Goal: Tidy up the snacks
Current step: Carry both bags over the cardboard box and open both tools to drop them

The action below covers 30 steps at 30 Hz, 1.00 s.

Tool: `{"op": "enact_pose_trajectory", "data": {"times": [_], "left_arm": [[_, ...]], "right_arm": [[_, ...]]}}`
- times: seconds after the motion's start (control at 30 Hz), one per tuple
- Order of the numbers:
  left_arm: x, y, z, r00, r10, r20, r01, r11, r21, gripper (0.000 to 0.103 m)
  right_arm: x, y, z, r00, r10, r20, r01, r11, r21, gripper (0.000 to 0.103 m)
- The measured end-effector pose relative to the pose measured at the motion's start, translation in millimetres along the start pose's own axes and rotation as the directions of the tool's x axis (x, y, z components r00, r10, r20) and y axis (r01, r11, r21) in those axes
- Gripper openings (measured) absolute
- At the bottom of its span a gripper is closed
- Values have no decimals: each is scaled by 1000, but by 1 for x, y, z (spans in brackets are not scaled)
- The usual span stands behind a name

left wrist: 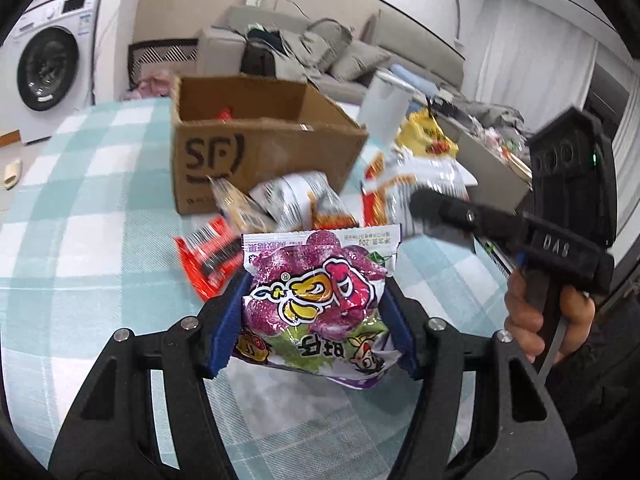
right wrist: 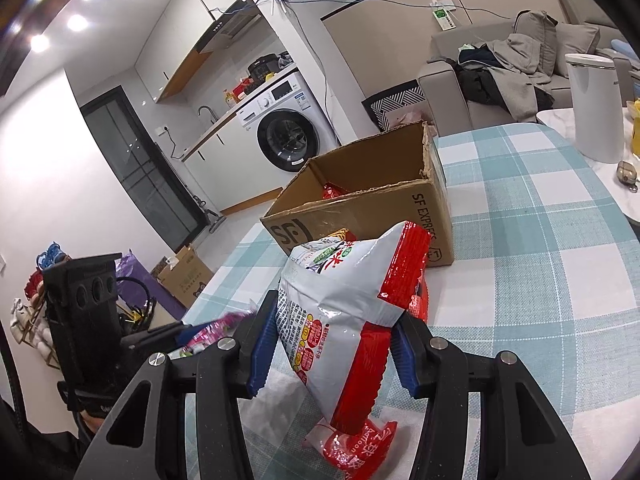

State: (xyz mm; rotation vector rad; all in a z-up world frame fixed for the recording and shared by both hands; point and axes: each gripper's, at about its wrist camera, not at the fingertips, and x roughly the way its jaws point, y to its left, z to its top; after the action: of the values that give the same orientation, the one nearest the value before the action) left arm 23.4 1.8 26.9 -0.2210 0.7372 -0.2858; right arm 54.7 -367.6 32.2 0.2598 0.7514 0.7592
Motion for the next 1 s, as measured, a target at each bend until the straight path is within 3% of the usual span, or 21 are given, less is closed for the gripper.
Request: {"op": "enact_pose_trajectory", "data": {"times": [0.4,1.0], "left_arm": [[-19,12,42,988,101,121,-101,995,-4,61],[2,26,125,964,149,219,-149,989,-17,61]], "right_arm": [[-10,7,16,998,-32,47,33,999,-16,51],[-13,-2,68,990,-73,118,72,997,11,51]]}}
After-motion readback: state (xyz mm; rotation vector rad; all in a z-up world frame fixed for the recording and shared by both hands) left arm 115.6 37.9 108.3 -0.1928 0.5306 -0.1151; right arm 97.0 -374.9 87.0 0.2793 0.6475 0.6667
